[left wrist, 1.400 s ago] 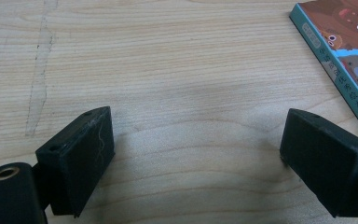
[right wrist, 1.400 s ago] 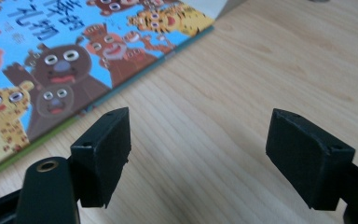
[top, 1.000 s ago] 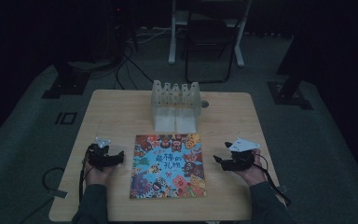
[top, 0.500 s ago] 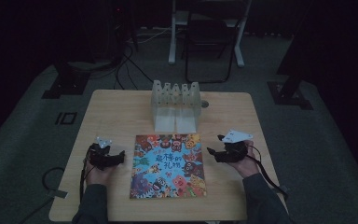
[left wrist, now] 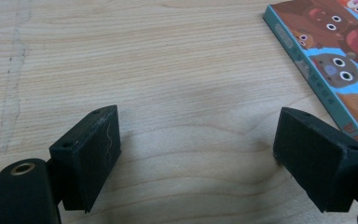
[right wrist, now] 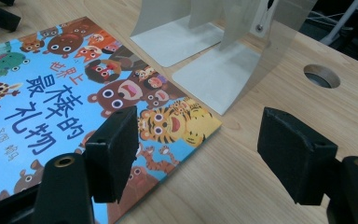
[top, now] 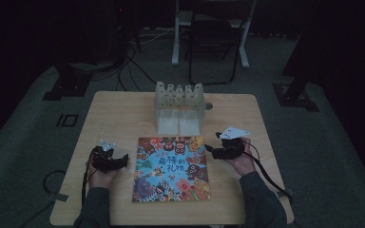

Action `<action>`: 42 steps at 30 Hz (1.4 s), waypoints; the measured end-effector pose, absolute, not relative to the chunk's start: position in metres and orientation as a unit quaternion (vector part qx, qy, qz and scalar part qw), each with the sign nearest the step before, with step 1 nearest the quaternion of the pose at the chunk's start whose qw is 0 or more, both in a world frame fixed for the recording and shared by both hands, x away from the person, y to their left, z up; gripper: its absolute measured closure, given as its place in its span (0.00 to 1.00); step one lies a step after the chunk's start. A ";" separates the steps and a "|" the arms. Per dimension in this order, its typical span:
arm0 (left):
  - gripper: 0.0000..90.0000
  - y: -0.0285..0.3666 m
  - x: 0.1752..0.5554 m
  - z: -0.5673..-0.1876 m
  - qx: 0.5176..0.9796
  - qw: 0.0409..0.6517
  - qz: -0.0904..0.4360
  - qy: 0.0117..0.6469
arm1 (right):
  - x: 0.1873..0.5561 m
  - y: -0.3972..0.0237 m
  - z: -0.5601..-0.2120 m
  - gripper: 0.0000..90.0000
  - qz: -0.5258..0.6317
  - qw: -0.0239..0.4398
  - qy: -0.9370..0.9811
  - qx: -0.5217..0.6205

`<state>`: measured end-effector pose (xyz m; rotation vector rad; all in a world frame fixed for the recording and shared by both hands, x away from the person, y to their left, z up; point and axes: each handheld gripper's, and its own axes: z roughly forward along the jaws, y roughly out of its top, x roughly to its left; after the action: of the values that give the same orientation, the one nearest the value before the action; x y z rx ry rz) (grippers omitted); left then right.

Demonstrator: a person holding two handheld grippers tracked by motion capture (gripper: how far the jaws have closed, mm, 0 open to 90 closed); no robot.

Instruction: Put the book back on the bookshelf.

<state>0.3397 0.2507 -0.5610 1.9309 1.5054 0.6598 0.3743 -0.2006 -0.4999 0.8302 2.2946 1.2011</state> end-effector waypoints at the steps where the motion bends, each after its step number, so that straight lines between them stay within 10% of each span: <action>1: 0.18 0.249 0.339 -0.560 0.728 0.298 0.247 0.565 | 0.377 -0.199 -0.501 0.32 0.431 0.210 0.826 0.297; 42: 0.42 0.193 0.339 -0.560 0.771 0.328 0.226 0.497 | 0.427 -0.194 -0.542 0.31 0.424 0.151 0.828 0.335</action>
<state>0.3386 0.1933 -0.5600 2.0173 1.3021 0.5918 0.4269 -0.1941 -0.5422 0.9611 2.3776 1.2165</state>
